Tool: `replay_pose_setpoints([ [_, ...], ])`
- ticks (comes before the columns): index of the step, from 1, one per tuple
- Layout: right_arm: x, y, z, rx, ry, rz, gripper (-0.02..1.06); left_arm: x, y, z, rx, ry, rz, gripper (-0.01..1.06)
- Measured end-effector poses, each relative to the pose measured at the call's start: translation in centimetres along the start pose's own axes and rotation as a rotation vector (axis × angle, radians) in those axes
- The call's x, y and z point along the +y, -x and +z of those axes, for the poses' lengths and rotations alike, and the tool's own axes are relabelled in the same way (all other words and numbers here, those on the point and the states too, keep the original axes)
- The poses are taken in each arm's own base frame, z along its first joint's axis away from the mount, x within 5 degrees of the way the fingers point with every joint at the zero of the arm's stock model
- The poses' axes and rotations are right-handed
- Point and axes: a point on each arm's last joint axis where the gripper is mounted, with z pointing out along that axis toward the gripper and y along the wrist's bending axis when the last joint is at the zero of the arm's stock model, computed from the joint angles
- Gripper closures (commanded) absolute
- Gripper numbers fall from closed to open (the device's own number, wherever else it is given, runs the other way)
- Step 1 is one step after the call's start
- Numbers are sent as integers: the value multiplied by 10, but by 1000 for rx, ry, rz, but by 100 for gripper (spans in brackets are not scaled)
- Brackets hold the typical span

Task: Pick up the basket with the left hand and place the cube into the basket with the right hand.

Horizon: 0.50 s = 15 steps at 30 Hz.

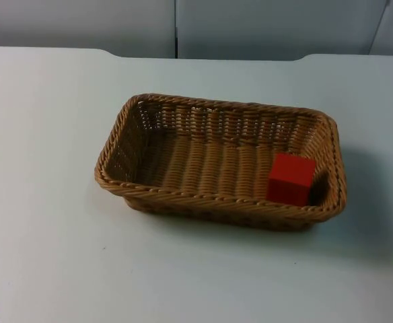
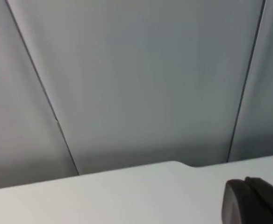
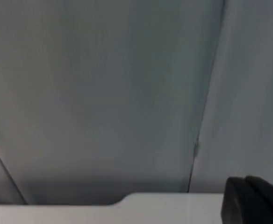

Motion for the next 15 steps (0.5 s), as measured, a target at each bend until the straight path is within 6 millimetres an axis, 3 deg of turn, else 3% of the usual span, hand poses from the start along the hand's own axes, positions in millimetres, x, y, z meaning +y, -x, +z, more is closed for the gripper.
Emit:
replay_pose_setpoints([
  [1, -3, 14, -33, -74, -15, 5, 105, 2, 2, -17, -32, 15, -1, 105],
  [2, -3, 14, -33, -74, -15, 5, 105, 2, 2, -17, -32, 15, -1, 105],
  [3, -6, 21, -55, -119, -30, 11, 105, 5, 1, -50, -94, 34, -1, 105],
  [7, -17, 30, -132, -186, -93, 42, 105, 10, -20, -108, -177, 72, 5, 105],
  [8, -17, 30, -132, -186, -93, 42, 105, 10, -20, -108, -177, 72, 5, 105],
  [11, -17, 23, -169, -135, -116, 41, 105, 12, -50, -142, -213, 88, -14, 105],
  [13, -16, 20, -177, -111, -117, 37, 105, 12, -61, -146, -205, 90, -20, 105],
  [15, -13, 14, -193, -100, -116, 32, 105, 12, -86, -155, -179, 93, -39, 105],
])
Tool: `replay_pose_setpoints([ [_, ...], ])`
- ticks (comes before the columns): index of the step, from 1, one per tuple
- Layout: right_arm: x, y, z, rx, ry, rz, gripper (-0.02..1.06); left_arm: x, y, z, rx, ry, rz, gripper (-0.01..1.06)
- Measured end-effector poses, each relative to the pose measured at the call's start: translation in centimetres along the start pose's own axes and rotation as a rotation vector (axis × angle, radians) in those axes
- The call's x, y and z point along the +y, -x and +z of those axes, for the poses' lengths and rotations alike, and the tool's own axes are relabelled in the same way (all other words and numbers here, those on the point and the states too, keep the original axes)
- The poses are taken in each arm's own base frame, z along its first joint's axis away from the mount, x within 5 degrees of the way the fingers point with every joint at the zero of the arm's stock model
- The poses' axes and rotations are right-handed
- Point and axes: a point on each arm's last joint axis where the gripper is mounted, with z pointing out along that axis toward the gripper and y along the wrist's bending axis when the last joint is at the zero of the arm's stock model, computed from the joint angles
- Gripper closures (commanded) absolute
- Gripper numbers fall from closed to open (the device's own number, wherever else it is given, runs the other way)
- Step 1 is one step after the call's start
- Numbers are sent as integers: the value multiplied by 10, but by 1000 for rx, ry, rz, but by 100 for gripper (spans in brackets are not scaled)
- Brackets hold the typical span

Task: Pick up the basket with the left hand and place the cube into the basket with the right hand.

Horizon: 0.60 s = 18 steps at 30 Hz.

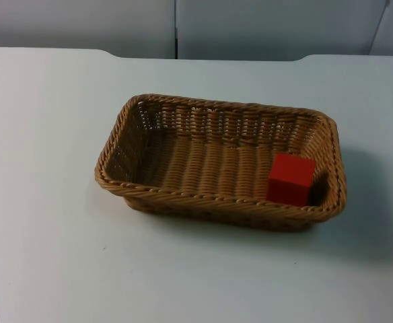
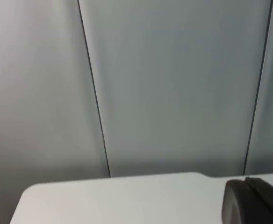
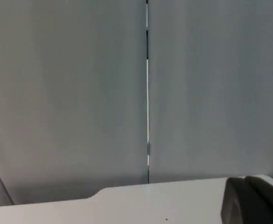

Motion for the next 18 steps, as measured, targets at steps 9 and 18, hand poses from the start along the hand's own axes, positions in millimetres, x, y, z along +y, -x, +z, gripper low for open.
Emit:
replay_pose_setpoints([
  [9, 7, -87, -22, 125, 22, 30, 105, 2, -63, -35, 110, -7, -38, 105],
  [18, 20, -171, -65, 96, 98, -39, 105, 5, -85, -89, 24, -58, 35, 105],
])
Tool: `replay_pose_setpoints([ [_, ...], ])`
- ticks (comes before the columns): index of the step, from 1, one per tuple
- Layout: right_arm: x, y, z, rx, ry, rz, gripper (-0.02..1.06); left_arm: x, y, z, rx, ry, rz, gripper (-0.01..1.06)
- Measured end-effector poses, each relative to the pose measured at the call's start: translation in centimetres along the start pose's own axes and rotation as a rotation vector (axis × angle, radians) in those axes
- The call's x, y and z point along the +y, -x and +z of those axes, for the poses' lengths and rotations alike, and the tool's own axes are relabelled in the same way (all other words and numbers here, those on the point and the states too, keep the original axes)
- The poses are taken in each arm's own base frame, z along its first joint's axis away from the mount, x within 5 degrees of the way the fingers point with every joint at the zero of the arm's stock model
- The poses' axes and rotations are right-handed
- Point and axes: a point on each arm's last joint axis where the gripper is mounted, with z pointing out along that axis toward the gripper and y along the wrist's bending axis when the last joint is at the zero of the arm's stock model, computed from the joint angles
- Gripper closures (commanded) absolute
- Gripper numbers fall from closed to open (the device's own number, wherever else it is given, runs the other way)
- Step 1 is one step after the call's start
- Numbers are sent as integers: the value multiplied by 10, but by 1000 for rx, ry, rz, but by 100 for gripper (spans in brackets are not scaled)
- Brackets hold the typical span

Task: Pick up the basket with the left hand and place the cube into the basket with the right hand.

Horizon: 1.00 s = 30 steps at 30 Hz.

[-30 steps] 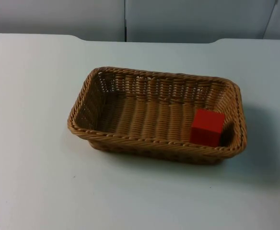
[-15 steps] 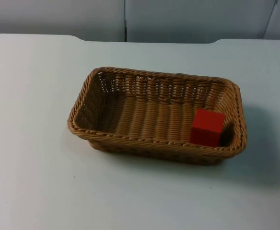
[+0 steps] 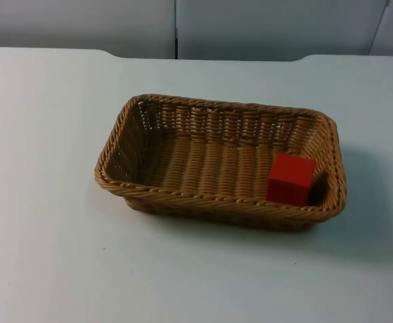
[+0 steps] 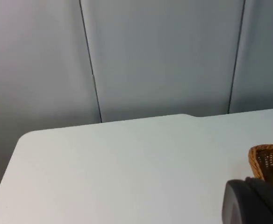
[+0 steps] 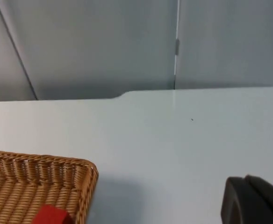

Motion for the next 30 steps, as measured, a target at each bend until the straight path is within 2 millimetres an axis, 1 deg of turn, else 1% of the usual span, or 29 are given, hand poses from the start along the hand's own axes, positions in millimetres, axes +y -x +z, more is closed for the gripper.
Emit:
replay_pose_setpoints([
  [3, 7, -12, -26, -94, 9, -51, 105, -1, -7, -16, -49, -18, 19, 105],
  [4, 7, -12, -26, -94, 9, -51, 105, -1, -7, -16, -49, -18, 19, 105],
  [7, 13, -20, -44, -138, 54, -104, 105, 0, -15, -27, -58, -14, 52, 105],
  [10, 15, -27, -52, -126, 92, -123, 105, -1, -18, -25, -36, -15, 57, 105],
  [12, 11, -34, -60, -118, 77, -110, 105, -4, -28, -15, 10, -37, 51, 105],
  [13, 9, -38, -62, -113, 59, -118, 105, -6, -35, -8, 44, -58, 42, 105],
  [14, 9, -38, -62, -113, 59, -118, 105, -6, -35, -8, 44, -58, 42, 105],
  [17, 1, -56, -65, -94, 2, -115, 105, -13, -51, 9, 96, -111, 11, 105],
  [19, -2, -71, -64, -85, -21, -98, 105, -16, -55, 15, 96, -136, -4, 105],
  [20, -2, -71, -64, -85, -21, -98, 105, -16, -55, 15, 96, -136, -4, 105],
  [25, -5, -104, -57, -71, 14, -50, 105, -19, -57, 16, 106, -159, 2, 105],
  [30, -5, -113, -48, -32, 71, -49, 105, -19, -60, 16, 140, -179, 10, 105],
])
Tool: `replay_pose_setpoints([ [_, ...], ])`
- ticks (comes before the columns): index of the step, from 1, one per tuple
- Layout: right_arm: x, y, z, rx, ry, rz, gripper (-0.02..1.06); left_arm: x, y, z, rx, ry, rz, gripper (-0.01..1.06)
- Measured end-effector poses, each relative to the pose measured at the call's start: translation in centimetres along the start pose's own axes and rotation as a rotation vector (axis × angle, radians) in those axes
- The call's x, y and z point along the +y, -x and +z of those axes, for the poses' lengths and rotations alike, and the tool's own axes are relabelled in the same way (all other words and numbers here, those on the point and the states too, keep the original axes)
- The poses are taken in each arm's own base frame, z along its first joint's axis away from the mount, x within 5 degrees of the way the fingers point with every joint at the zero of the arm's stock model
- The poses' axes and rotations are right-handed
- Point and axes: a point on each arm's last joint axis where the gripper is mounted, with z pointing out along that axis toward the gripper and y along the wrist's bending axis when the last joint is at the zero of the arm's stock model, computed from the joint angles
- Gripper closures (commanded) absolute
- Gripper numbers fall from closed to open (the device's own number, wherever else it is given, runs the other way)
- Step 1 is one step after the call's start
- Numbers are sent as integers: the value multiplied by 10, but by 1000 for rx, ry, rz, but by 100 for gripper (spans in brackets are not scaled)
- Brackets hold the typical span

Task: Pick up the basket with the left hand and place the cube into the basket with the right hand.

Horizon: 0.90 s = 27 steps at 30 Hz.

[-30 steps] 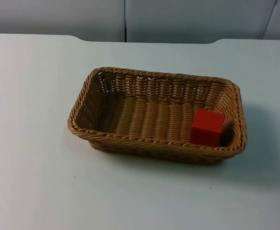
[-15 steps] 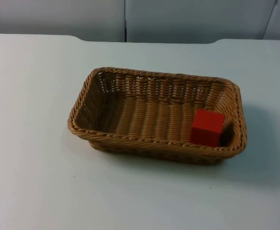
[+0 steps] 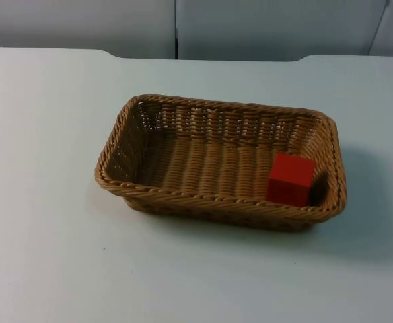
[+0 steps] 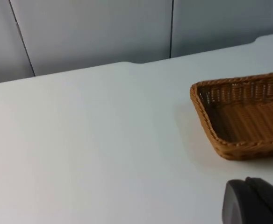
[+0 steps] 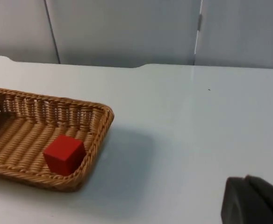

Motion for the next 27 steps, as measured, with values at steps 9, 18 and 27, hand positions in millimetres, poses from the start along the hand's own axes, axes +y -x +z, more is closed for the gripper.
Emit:
replay_pose_setpoints([
  [9, -3, -5, 2, 51, 72, 2, 105, -1, -8, 0, 91, -19, 7, 105],
  [18, -4, -10, 3, 98, 66, 17, 105, 0, -11, 0, 116, -5, 18, 105],
  [27, -4, -20, 15, 136, 47, 45, 105, 4, -13, 3, 122, 34, -25, 105],
])
